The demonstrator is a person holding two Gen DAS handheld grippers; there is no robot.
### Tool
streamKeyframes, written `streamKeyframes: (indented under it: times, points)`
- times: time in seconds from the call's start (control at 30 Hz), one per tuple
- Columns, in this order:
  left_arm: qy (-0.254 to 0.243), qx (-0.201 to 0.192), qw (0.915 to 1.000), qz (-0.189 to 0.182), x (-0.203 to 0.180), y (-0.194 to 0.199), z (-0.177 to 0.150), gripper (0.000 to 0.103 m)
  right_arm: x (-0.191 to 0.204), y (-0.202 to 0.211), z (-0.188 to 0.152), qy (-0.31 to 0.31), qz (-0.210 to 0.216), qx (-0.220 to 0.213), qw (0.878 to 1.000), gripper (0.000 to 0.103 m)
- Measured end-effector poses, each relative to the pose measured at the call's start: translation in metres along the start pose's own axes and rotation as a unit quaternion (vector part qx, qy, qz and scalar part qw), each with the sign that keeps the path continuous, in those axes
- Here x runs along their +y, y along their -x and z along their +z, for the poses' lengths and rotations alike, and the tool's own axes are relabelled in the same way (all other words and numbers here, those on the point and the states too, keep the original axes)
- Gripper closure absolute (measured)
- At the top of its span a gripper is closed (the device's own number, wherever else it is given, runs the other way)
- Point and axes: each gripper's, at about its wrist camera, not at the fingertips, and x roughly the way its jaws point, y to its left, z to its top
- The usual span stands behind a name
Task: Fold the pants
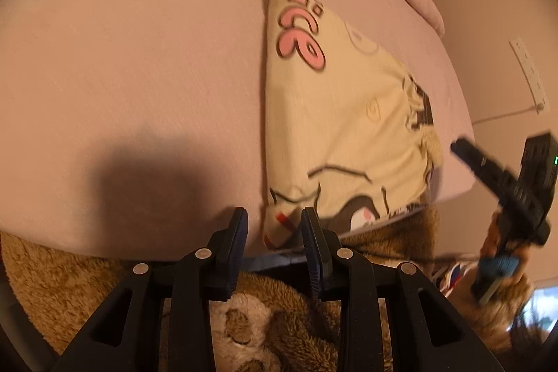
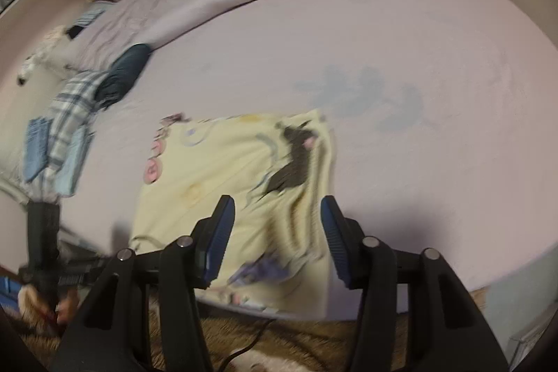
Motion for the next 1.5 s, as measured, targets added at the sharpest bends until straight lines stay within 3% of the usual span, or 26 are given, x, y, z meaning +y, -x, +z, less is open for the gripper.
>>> streamKeyframes:
  times: [0.2,0.23,0.3,0.33,0.57,0.8,1.37,1.4,1.5]
  points:
    - [0.008,-0.008,0.9999,-0.005,0.004,-0.001,0.007,0.074,0.003,-0.036,-0.018,0.001,-0.014,0.036,0.999,0.057]
    - [0.011,-0.007,0.9999,-0.004,0.005,-0.003,0.007,0.074,0.005,-0.037,-0.020,0.006,-0.019,0.034,0.999,0.062]
    - [0.015,-0.003,0.9999,-0.009,0.003,-0.007,0.008,0.074,0.004,-0.035,-0.022,0.019,-0.044,0.030,0.998,0.091]
    - [0.015,0.002,0.9998,-0.011,0.002,-0.010,0.008,0.074,0.001,-0.034,-0.022,0.011,-0.046,0.030,0.998,0.097]
    - [0.018,0.000,0.9998,-0.008,0.002,-0.018,0.006,0.074,-0.004,-0.009,-0.028,-0.006,-0.021,0.009,1.000,0.097]
    - [0.003,-0.016,0.9998,0.006,-0.003,-0.015,-0.007,0.083,-0.021,-0.025,-0.035,-0.045,-0.027,0.028,0.998,0.097]
    - [-0.011,-0.026,0.9991,0.031,-0.012,-0.013,-0.012,0.085,-0.024,-0.007,-0.028,-0.024,-0.110,0.028,0.993,0.091]
    - [-0.010,-0.027,0.9991,0.030,-0.013,-0.013,-0.012,0.085,-0.024,-0.005,-0.026,-0.026,-0.111,0.029,0.993,0.090]
    - [-0.011,-0.032,0.9990,0.028,-0.014,-0.010,-0.015,0.085,-0.019,0.000,-0.018,-0.021,-0.116,0.022,0.993,0.070]
